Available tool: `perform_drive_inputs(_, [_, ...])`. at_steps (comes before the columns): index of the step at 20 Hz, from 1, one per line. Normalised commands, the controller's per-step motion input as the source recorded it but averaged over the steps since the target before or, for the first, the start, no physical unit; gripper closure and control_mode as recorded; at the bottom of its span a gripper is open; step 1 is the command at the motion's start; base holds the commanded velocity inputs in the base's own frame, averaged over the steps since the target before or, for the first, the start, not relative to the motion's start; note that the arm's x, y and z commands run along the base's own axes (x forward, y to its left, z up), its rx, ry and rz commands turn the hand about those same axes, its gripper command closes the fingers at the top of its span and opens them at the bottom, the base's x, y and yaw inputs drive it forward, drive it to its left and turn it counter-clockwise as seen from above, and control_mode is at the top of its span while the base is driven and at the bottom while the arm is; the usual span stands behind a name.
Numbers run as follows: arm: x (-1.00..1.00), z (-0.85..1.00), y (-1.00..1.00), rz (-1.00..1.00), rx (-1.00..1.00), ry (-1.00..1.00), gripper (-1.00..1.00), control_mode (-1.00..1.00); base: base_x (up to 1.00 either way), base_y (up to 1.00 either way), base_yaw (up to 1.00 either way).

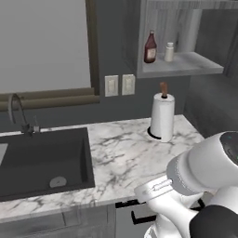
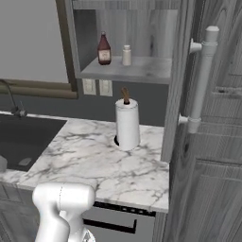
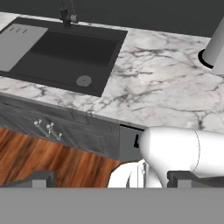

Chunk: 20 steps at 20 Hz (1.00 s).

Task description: Collect the turmeric, ketchup, and shaker from the cabinet and place them next to the stove.

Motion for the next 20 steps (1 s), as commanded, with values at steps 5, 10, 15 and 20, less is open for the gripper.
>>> perform_drive_inputs(5, [0.0,0.0,0.0,0.0,0.0,0.0,-1.0,1.0,0.63,-0.32,0.15])
perform_drive_inputs(10, [0.0,0.0,0.0,0.0,0.0,0.0,-1.0,1.0,0.65,-0.24,0.05])
perform_drive_inputs(15, [0.4,0.14,-0.21,0.01,0.02,-0.02,-1.0,-1.0,0.26,-0.07,0.0])
perform_drive_inputs(20, [0.67,0.44,-0.54,0.05,0.05,-0.06,-1.0,-1.0,0.0,0.0,0.0])
